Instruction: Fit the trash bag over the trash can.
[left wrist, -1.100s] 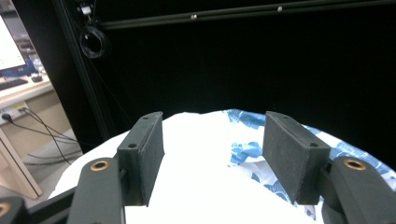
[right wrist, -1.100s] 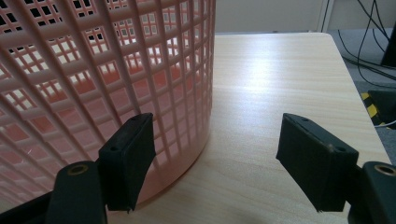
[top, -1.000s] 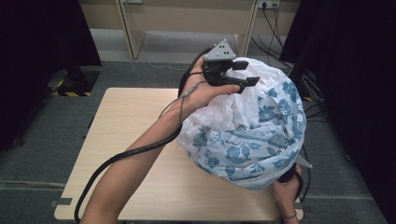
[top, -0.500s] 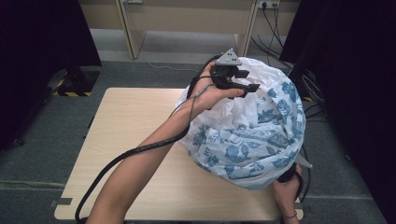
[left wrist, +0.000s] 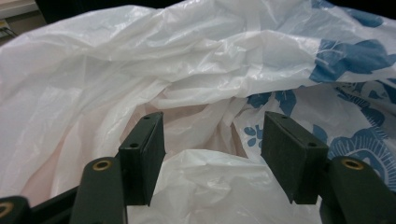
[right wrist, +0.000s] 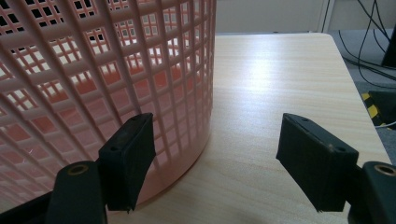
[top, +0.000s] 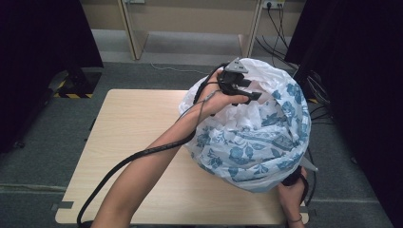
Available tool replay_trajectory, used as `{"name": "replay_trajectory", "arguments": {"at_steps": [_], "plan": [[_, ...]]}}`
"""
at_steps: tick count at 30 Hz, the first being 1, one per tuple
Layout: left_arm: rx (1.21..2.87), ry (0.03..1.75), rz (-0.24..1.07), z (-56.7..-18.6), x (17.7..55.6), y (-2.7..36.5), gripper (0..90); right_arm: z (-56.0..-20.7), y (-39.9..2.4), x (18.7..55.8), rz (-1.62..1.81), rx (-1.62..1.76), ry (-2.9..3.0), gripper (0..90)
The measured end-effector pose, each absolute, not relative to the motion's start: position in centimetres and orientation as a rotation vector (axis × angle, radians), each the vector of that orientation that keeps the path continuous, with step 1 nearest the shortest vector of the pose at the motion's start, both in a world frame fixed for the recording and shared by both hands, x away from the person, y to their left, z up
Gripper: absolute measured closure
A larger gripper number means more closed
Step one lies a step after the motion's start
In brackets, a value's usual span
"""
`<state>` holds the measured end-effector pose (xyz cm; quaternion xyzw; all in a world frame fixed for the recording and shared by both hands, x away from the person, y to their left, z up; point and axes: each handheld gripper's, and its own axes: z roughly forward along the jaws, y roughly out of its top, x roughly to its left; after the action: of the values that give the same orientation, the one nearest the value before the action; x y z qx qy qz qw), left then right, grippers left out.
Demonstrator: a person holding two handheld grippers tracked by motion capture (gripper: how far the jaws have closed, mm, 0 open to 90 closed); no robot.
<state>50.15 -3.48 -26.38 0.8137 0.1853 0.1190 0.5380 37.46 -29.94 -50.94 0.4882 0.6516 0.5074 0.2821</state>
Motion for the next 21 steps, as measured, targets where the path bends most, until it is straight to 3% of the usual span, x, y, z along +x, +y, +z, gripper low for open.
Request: {"name": "replay_trajectory", "arguments": {"at_steps": [21], "plan": [[2.091,0.522,0.289,-29.3,51.6,-4.7,39.4,-50.9,-30.0,37.5,1.362,1.303,1.747,27.8]]}}
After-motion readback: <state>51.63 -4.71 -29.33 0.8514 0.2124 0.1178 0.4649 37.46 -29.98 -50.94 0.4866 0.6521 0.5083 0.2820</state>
